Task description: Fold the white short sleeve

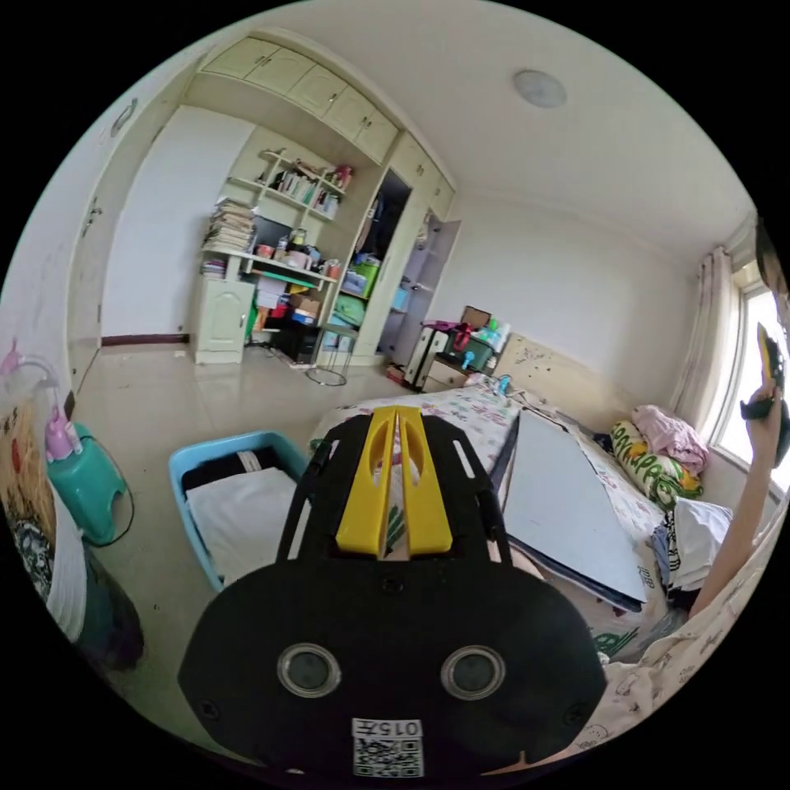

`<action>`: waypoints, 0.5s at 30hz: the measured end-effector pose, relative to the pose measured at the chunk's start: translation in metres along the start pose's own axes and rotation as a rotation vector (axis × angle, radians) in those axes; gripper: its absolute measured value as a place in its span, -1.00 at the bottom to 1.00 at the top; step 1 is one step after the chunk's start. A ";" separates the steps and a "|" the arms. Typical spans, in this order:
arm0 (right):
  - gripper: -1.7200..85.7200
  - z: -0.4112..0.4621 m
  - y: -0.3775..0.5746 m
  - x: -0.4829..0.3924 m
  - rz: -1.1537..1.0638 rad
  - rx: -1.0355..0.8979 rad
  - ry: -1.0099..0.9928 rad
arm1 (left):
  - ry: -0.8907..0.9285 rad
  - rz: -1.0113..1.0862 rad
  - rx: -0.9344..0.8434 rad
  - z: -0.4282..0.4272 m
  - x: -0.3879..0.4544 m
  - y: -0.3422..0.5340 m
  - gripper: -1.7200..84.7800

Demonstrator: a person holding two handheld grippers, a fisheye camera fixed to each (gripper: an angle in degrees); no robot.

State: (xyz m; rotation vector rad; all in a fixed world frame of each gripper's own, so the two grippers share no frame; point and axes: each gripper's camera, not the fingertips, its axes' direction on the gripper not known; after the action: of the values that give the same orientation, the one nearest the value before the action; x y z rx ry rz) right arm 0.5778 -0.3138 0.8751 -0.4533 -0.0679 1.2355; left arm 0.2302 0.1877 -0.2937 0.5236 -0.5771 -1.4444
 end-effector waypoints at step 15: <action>-0.97 -0.030 0.006 -0.093 0.041 -0.120 -0.255 | -0.030 -0.143 -0.283 0.052 -0.183 0.061 -0.97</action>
State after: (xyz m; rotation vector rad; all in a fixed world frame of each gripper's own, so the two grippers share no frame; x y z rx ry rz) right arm 0.5502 -0.4067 0.8636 -0.4004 -0.3534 1.3294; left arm 0.2357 0.3747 -0.2240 0.3241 -0.3557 -1.6406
